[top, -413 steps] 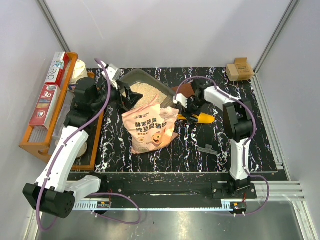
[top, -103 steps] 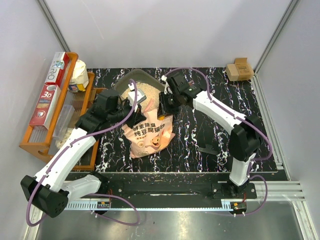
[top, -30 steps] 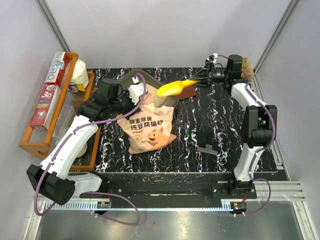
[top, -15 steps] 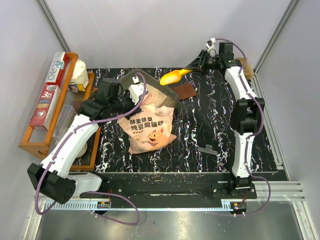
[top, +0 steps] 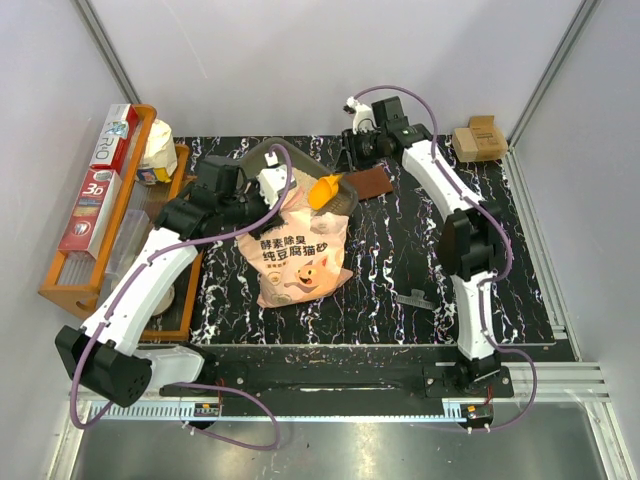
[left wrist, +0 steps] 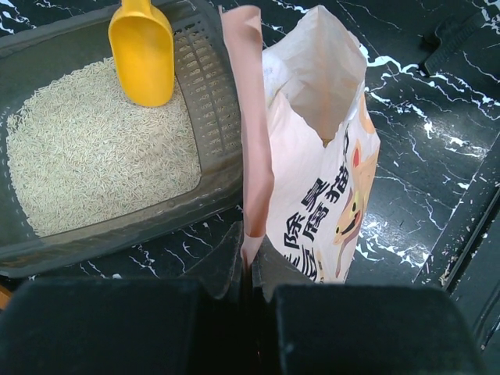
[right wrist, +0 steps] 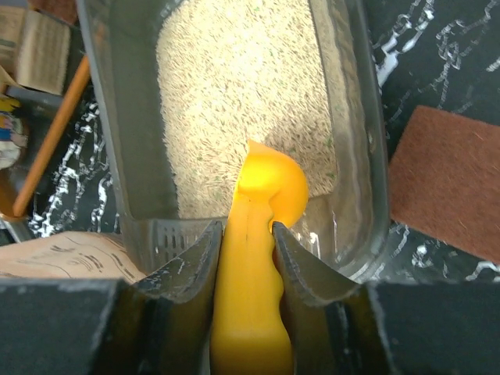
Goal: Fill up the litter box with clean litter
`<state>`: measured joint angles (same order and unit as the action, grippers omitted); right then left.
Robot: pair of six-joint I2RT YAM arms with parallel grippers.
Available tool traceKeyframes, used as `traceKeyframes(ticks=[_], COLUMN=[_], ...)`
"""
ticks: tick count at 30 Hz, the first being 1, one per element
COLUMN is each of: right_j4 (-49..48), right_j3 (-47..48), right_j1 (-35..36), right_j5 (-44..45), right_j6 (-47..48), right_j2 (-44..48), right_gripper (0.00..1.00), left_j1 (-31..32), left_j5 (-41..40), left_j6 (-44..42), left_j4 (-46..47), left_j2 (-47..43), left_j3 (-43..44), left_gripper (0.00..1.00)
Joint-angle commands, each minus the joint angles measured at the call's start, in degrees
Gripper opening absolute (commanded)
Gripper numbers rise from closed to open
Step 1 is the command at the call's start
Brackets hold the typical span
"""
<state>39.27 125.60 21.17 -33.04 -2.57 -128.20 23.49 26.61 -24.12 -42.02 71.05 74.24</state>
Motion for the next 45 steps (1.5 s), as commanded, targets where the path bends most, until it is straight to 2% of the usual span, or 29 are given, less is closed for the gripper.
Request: traceKeyframes(ticks=[1, 7, 10, 13, 15, 17, 19, 29, 31, 34, 36, 37, 38, 40, 42, 45], right_j4=[-2.44, 2.73, 8.88, 16.08, 23.29, 25.33, 23.41, 22.70, 24.71, 33.13, 34.92, 33.35, 28.55, 26.74, 27.88, 26.30], right_j3=[-2.82, -2.29, -0.89, 1.47, 3.06, 1.07, -5.15, -8.44, -6.00, 0.14, 0.61, -2.52, -5.08, -9.39, -10.46, -13.10], right_j1=[-1.39, -1.48, -1.48, -1.39, -1.39, -0.96, -0.17, 3.53, 5.19, 8.62, 10.03, 10.38, 10.38, 10.30, 10.30, 10.56], right_j5=[5.00, 1.84, -1.41, -3.17, -7.38, -8.10, -7.31, -5.99, -6.51, -4.42, -1.00, 4.59, 11.00, 21.30, 22.40, 18.19], right_j6=[5.20, 10.73, 11.62, 10.75, 11.35, 11.27, 12.49, 15.93, 18.28, 20.58, 16.22, 7.40, 1.14, -9.50, -13.24, -13.69], right_j2=[9.97, 20.95, 26.14, 28.61, 28.45, 29.93, 33.35, 30.56, 28.55, 23.73, 22.30, 23.34, 24.65, 27.12, 27.04, 26.43], right_gripper=[0.00, 0.00, 0.00, 0.00, 0.00, 0.00, 0.00, 0.00, 0.00, 0.00, 0.00, 0.00, 0.00, 0.00, 0.00, 0.00], left_j1=[-0.37, -0.37, -0.37, -0.19, -0.19, -0.19, -0.19, -0.19, -0.20, -0.11, -0.02, 0.07, 0.24, 0.42, 0.68, 0.68], left_j5=[2.74, 2.92, 3.27, 3.36, 3.01, 2.92, 3.36, 5.47, 5.99, 5.91, 6.17, 6.26, 6.52, 6.70, 6.70, 6.96], left_j6=[2.05, 5.04, 5.84, 5.40, 5.31, 5.40, 4.70, 5.40, 5.40, 5.40, 5.66, 6.18, 6.36, 6.45, 6.19, 6.19], left_j4=[7.04, 8.88, 9.68, 9.59, 9.94, 10.20, 10.20, 10.47, 10.38, 10.82, 11.17, 11.26, 11.35, 11.35, 11.35, 11.43], left_j2=[-3.98, -5.65, -6.27, -6.71, -7.41, -7.85, -8.64, -9.43, -9.52, -9.26, -9.00, -9.00, -8.91, -9.08, -9.17, -9.00], left_j3=[1.35, -0.14, -0.67, -1.46, -1.99, -2.34, -2.34, -2.26, -1.73, -1.20, -1.11, -1.03, -1.02, -1.11, -1.29, -1.55], left_gripper=[0.00, 0.00, 0.00, 0.00, 0.00, 0.00, 0.00, 0.00, 0.00, 0.00, 0.00, 0.00, 0.00, 0.00, 0.00, 0.00])
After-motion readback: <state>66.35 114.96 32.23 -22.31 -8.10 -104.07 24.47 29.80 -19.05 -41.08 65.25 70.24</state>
